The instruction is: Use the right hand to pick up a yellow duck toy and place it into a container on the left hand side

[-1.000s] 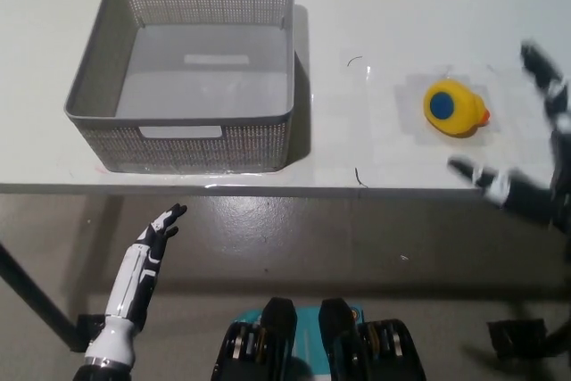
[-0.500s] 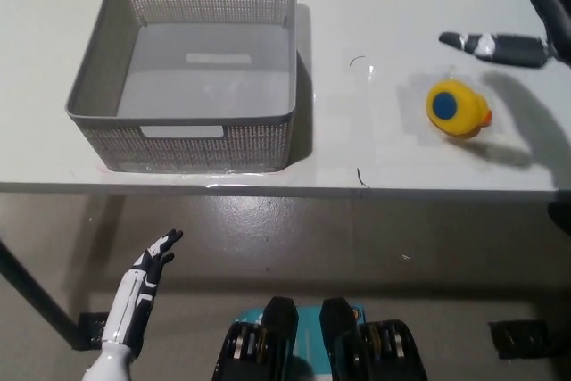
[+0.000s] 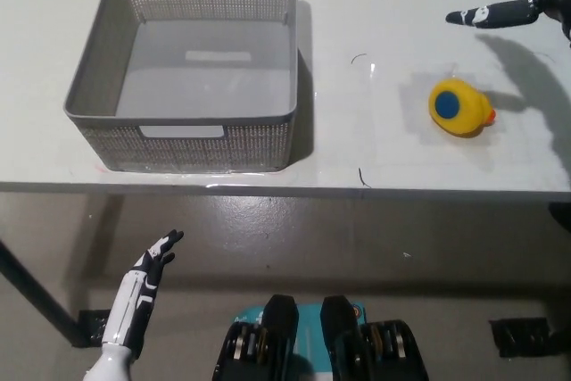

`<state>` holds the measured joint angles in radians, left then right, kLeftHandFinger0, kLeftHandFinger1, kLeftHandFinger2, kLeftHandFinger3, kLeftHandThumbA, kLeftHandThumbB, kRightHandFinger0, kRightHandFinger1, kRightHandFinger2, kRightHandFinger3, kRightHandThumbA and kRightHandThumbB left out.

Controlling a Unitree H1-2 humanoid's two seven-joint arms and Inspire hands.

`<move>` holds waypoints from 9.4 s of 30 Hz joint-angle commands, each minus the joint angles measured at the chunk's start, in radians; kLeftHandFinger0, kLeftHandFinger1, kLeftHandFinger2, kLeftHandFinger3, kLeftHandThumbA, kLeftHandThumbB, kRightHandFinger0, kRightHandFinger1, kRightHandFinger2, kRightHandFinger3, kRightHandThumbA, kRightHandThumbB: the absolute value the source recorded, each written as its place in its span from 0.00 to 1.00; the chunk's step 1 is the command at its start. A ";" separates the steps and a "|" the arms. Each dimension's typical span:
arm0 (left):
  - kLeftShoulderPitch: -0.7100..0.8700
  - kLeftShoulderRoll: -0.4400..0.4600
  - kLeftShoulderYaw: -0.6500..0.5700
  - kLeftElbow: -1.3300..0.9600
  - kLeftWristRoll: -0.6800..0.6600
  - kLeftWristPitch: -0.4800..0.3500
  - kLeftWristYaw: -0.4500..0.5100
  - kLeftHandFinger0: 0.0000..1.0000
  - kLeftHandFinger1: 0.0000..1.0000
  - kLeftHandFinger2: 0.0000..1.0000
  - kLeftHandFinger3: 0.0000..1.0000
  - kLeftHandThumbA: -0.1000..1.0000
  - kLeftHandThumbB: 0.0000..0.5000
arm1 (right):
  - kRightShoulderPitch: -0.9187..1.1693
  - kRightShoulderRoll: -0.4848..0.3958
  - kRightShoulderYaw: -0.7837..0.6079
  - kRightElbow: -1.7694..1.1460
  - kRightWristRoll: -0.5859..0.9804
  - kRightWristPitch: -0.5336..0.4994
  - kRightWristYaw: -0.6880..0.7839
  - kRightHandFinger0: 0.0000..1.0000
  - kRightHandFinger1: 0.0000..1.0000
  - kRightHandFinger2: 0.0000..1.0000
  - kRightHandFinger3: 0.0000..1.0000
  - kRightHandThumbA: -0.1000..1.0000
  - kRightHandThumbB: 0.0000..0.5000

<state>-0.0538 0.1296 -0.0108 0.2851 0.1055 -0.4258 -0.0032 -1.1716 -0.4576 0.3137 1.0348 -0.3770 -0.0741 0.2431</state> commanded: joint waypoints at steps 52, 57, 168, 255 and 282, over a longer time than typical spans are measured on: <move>-0.052 0.029 -0.018 0.002 0.029 -0.044 0.011 1.00 1.00 1.00 1.00 1.00 1.00 | -0.165 0.030 0.128 0.299 -0.073 -0.075 0.060 1.00 1.00 1.00 1.00 1.00 0.95; -0.051 0.032 -0.021 -0.002 0.041 -0.044 0.012 1.00 1.00 1.00 1.00 1.00 1.00 | -0.174 0.028 0.150 0.311 -0.091 -0.069 0.107 1.00 1.00 1.00 1.00 1.00 0.99; -0.151 0.064 -0.023 -0.003 0.046 -0.044 0.004 1.00 1.00 1.00 1.00 1.00 1.00 | 0.007 0.110 0.114 0.382 -0.068 -0.106 -0.280 0.13 0.68 1.00 1.00 0.00 0.33; -0.147 0.073 -0.050 -0.011 0.069 -0.044 -0.020 1.00 1.00 1.00 1.00 1.00 1.00 | -0.325 0.571 -0.051 0.363 0.046 -0.037 -0.235 1.00 1.00 1.00 1.00 1.00 0.87; -0.148 0.089 -0.053 -0.007 0.065 -0.044 -0.032 1.00 1.00 1.00 1.00 1.00 1.00 | 0.002 0.148 -0.317 -0.800 0.244 0.069 -0.137 1.00 1.00 1.00 1.00 1.00 0.77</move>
<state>-0.1861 0.1831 -0.0636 0.2938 0.1703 -0.4371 -0.0309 -1.2644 -0.1395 0.1590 0.8712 -0.3008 -0.1261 0.0116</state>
